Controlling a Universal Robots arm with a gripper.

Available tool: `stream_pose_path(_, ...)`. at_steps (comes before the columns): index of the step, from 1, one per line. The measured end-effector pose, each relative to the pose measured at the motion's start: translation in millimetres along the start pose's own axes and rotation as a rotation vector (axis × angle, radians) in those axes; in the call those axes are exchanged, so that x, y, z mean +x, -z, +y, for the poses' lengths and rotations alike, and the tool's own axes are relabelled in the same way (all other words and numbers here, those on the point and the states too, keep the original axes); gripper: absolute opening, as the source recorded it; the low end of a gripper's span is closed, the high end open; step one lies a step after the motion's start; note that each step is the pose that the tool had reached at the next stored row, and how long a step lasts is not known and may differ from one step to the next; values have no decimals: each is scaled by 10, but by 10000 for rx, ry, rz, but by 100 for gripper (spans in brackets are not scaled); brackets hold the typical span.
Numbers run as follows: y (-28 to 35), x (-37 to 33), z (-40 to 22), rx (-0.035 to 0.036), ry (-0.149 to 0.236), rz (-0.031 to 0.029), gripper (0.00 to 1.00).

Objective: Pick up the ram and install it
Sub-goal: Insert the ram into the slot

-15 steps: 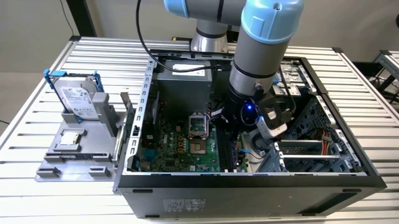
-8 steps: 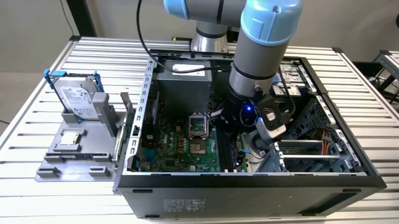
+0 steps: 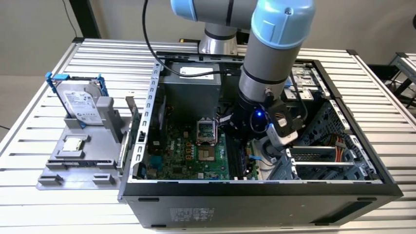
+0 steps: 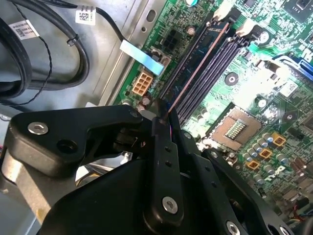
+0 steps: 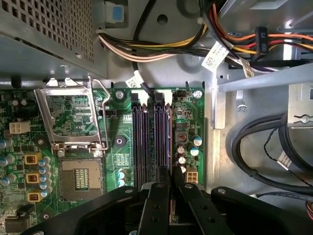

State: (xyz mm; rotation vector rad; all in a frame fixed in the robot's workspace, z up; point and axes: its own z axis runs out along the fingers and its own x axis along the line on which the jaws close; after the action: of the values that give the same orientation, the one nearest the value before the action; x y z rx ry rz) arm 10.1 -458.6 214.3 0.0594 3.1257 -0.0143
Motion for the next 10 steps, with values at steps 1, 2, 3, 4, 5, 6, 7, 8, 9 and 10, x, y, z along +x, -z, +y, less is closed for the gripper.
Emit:
stream_pose_path(1, 0, 0, 0, 1, 3, 11, 0)
stream_pose_path(2, 0, 0, -1, 3, 3, 13, 0)
stream_pose_path(3, -3, 0, 0, 2, 4, 13, 0)
stream_pose_path(4, -8, 0, 0, 0, 4, 13, 0)
stream_pose_path(5, -15, 0, 0, 2, 5, 13, 0)
stream_pose_path(6, -28, 0, 1, 6, 5, 14, 0)
stream_pose_path(7, -44, 0, 2, 8, 6, 13, 0)
stream_pose_path(8, -58, -1, 3, 8, 7, 13, 0)
stream_pose_path(9, -64, 0, 3, 12, 7, 14, 0)
stream_pose_path(10, -65, 1, 3, 14, 5, 14, 0)
